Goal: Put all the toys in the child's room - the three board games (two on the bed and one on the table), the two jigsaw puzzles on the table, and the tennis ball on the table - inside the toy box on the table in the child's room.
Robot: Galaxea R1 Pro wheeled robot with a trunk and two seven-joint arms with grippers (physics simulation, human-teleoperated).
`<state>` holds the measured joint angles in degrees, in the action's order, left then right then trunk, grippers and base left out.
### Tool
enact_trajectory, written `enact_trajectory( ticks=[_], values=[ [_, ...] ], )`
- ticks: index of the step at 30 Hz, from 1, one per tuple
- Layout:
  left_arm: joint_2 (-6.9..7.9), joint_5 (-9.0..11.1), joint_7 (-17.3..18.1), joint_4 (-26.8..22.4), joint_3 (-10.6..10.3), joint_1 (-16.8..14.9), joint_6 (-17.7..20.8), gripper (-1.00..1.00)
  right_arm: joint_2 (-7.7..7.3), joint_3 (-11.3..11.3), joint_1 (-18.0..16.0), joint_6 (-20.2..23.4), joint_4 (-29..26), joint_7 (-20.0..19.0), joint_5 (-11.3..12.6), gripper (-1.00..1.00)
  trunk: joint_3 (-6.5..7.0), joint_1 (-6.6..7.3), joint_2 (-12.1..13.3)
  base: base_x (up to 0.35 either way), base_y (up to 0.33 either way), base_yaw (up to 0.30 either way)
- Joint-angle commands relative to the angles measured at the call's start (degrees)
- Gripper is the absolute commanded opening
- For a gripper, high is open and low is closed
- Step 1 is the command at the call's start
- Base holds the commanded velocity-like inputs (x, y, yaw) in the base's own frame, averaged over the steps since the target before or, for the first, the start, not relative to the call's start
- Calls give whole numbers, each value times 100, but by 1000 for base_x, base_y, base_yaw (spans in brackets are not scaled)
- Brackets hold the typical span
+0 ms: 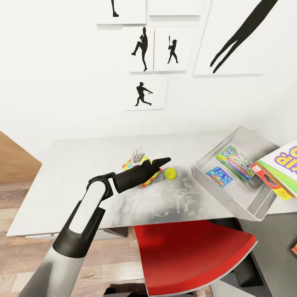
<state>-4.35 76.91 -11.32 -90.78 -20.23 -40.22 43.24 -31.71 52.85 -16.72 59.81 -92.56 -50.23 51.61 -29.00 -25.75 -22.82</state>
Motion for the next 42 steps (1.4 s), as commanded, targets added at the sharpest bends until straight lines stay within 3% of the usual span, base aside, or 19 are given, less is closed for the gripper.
enact_trajectory(
  ticks=[1, 22, 26, 27, 28, 31, 34, 36, 37, 41, 42],
  values=[
    [-2, 61, -55, -6, 2, -4, 13, 100, -1, 6, -6, 19, 1, -39, -28, -100, -8, -3, -10, 10, 0, 0],
    [4, 61, -53, -9, 17, -8, 18, 100, 6, 1, -5, 19, 1, -33, -31, -100, -8, -3, -10, 1, 0, 0],
    [1, 61, -49, -10, 21, -7, 18, 100, -63, -31, -38, 19, 128, 33, -47, -100, -8, -3, -10, 0, 0, 0],
    [-1, 61, -48, -12, 37, -7, 18, 100, -171, -65, -64, 19, 267, 87, -53, -100, -8, -3, -10, 0, 0, 0],
    [-1, 77, -47, -21, 54, -6, 18, 100, -345, -223, -103, 19, 392, 127, -52, -100, -8, -3, -10, 0, 0, 0],
    [2, 105, -51, -38, 87, -4, 18, 100, -654, -772, -307, 19, 602, 162, -37, -100, -8, -3, -10, 0, 0, 0],
    [3, 125, -53, -50, 168, -4, 21, 100, -902, -1424, -728, 19, 1009, 180, -28, -100, -8, -3, -10, 0, 0, 0],
    [3, 134, -53, -55, 209, 0, 23, 100, -993, -1835, -1102, 19, 1369, 186, -25, -100, -8, -3, -10, 0, 0, 0],
    [4, 139, -54, -57, 239, 2, 24, 100, -1044, -2264, -1495, 19, 1742, 191, -23, -100, -8, -3, -10, 0, 0, 0],
    [4, 145, -54, -59, 267, 4, 30, 100, -1094, -3171, -2198, 19, 2505, 198, -21, -100, -8, -3, -10, 0, 0, 0],
    [4, 146, -55, -57, 276, 5, 32, 100, -1097, -3567, -2509, 19, 2848, 200, -20, -100, -8, -3, -10, 0, 0, 0]
  ],
)
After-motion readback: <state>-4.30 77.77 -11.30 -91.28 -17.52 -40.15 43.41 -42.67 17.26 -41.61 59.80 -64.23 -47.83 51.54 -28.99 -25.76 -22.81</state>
